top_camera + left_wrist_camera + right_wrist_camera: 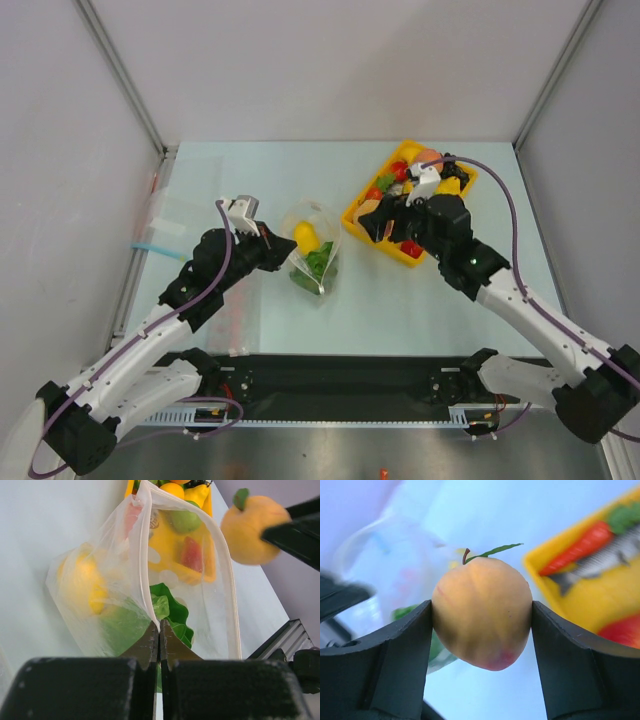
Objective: Place the food in the zip-top bag and seal the zipper
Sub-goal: Pick up the fake fruit from the bin, then place the fake fruit in the zipper food storage bag.
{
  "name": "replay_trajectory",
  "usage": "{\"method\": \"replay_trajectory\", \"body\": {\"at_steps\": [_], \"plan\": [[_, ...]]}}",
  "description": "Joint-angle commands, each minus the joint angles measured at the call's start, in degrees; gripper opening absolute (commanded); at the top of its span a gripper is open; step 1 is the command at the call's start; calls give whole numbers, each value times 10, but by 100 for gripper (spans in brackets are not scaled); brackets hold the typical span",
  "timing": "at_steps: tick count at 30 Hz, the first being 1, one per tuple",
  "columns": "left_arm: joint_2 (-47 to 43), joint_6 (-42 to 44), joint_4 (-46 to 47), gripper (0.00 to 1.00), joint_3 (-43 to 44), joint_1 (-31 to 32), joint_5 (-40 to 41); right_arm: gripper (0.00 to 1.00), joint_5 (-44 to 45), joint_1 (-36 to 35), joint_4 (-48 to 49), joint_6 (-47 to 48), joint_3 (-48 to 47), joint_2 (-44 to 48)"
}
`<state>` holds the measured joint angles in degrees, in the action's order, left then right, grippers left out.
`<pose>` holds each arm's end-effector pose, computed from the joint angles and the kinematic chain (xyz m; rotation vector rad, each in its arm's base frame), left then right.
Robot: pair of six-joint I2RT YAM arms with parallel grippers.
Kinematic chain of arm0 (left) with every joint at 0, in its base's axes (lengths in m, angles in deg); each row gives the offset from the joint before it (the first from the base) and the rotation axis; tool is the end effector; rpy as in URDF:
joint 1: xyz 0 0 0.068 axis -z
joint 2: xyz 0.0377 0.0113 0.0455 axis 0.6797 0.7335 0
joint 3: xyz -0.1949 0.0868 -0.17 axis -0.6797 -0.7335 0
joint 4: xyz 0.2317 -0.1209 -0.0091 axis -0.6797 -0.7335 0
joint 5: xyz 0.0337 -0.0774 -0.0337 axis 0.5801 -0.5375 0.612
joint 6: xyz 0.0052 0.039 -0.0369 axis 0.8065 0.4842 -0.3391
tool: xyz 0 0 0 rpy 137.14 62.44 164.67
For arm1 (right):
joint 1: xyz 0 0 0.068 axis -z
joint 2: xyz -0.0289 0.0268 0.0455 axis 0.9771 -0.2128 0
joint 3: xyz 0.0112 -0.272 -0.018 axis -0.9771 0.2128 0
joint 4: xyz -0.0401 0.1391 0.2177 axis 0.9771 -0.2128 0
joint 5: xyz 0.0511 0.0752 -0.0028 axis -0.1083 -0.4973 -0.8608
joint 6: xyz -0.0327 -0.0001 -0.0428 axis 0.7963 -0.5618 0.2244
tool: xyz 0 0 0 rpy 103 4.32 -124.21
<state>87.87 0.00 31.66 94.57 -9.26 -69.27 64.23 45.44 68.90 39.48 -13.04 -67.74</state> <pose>0.1653 -0.1131 0.3031 0.1215 1.8941 -0.8463 0.2201 0.1386 0.3414 -0.2292 1.8868 0.5998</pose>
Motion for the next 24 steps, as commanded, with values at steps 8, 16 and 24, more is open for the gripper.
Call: {"method": "replay_trajectory", "body": {"at_steps": [8, 16, 24], "plan": [[-4, 13, 3, 0, 12, -4, 6, 48, -46, -152, 127, 111, 10, 67], [-3, 10, 5, 0, 12, -4, 4, 47, -17, -190, 93, 132, -87, -44], [-5, 4, 6, 0, 11, -4, -2, 45, 50, -191, 55, 129, -156, -145]]}}
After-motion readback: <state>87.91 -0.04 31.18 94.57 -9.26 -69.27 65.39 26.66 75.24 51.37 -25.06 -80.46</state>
